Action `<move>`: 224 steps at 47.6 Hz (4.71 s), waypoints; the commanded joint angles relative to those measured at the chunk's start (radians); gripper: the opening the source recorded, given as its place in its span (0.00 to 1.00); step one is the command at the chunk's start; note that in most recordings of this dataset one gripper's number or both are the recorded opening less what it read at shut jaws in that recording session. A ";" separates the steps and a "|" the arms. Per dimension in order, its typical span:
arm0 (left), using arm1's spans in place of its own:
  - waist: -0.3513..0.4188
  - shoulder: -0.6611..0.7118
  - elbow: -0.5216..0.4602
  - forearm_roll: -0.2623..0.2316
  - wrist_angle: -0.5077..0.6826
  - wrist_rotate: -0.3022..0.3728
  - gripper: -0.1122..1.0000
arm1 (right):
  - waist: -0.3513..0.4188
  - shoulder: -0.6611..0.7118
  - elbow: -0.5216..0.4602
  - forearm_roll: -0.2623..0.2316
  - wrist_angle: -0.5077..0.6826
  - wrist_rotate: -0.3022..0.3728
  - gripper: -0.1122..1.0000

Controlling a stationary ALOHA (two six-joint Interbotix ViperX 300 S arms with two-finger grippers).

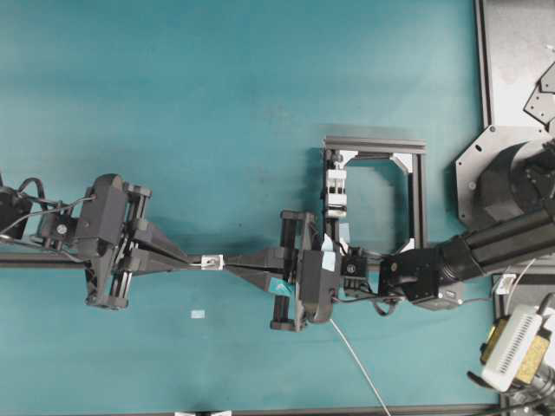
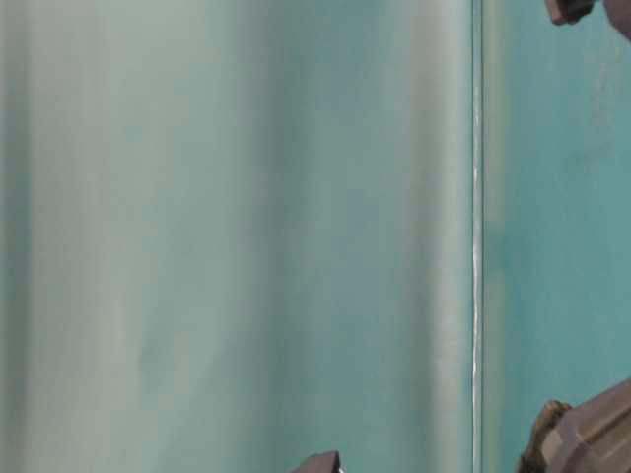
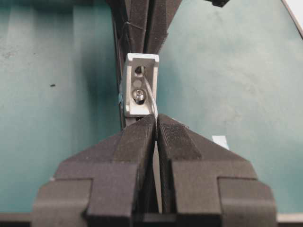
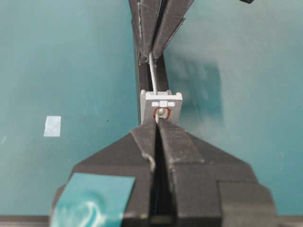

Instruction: Insert the wire into the hole on the right side and pull it with the left arm.

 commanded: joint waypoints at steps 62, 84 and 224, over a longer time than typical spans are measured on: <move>-0.003 -0.184 0.164 0.002 0.009 -0.002 0.01 | 0.002 -0.071 -0.005 -0.006 0.054 -0.020 0.77; -0.037 -0.302 0.250 0.002 0.091 -0.006 0.01 | 0.002 -0.071 0.002 -0.006 0.054 -0.020 0.76; 0.155 -0.667 0.400 0.009 0.325 0.104 0.70 | -0.080 -0.275 0.149 -0.006 0.052 -0.100 0.76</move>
